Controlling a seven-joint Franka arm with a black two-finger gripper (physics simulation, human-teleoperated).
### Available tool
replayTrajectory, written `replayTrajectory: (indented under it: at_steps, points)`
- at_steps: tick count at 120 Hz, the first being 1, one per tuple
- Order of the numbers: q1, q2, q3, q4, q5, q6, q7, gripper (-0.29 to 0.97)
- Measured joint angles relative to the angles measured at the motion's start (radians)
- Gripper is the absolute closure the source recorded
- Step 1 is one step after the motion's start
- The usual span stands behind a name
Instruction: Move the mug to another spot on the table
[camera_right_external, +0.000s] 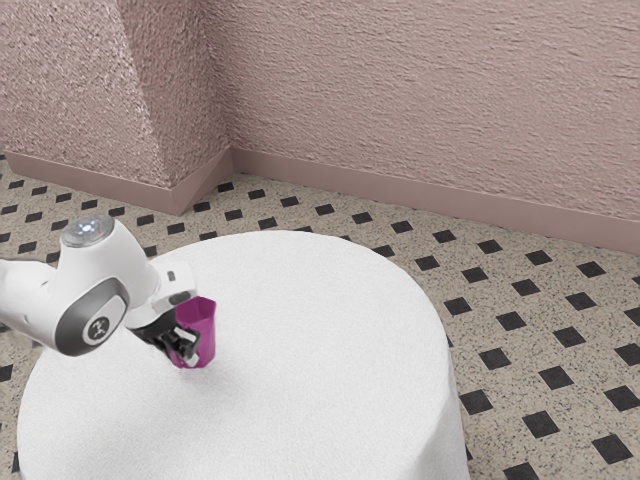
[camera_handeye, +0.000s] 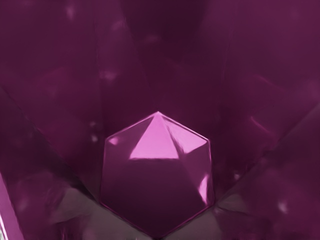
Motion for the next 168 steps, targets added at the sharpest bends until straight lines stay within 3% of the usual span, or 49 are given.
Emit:
replayTrajectory:
  at_steps: [29,99,131,168]
  points:
    - [0.002,0.037,0.005,0.025,0.031,0.035,0.006,0.56]
    - [-0.015,0.133,-0.004,0.052,0.035,0.122,0.018,0.57]
    - [-0.016,0.141,-0.002,0.053,0.026,0.126,0.018,0.2]
    - [-0.015,0.108,-0.002,-0.005,0.023,0.119,0.016,0.05]
